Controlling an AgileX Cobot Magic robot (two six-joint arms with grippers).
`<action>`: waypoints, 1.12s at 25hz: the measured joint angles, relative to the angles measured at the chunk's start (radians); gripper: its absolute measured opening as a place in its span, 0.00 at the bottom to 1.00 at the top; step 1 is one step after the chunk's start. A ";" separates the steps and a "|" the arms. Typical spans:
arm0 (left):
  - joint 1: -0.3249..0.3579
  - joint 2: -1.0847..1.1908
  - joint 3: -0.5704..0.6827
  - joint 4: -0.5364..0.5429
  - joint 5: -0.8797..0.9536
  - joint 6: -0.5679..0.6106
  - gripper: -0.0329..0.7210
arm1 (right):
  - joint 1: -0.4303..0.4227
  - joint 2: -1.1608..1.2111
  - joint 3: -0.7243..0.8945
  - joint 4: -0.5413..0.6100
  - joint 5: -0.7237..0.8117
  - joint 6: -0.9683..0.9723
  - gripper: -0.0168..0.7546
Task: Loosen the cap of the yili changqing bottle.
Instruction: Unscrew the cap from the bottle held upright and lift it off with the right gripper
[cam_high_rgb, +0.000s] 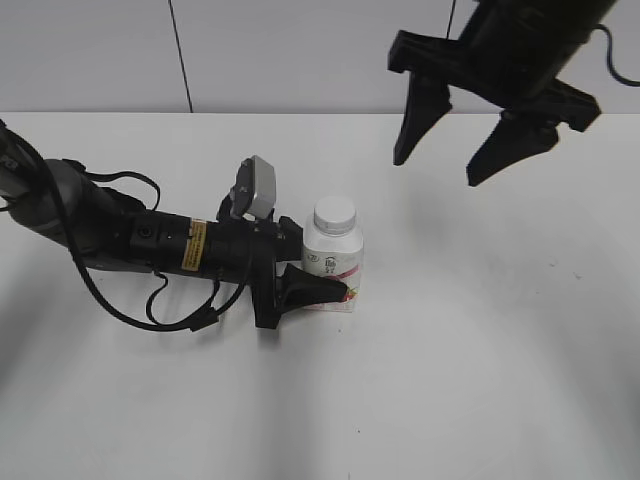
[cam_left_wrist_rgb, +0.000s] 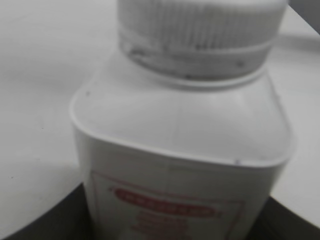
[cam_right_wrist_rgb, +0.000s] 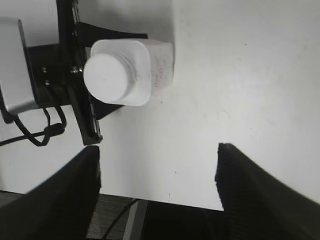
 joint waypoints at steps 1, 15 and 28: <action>0.000 0.000 0.000 0.000 0.000 0.000 0.59 | 0.009 0.030 -0.032 0.000 0.000 0.004 0.75; 0.000 0.000 0.000 -0.025 0.007 0.000 0.59 | 0.081 0.281 -0.216 0.004 0.003 0.075 0.75; 0.000 0.000 0.000 -0.039 0.013 0.000 0.59 | 0.083 0.319 -0.222 0.011 -0.045 0.082 0.75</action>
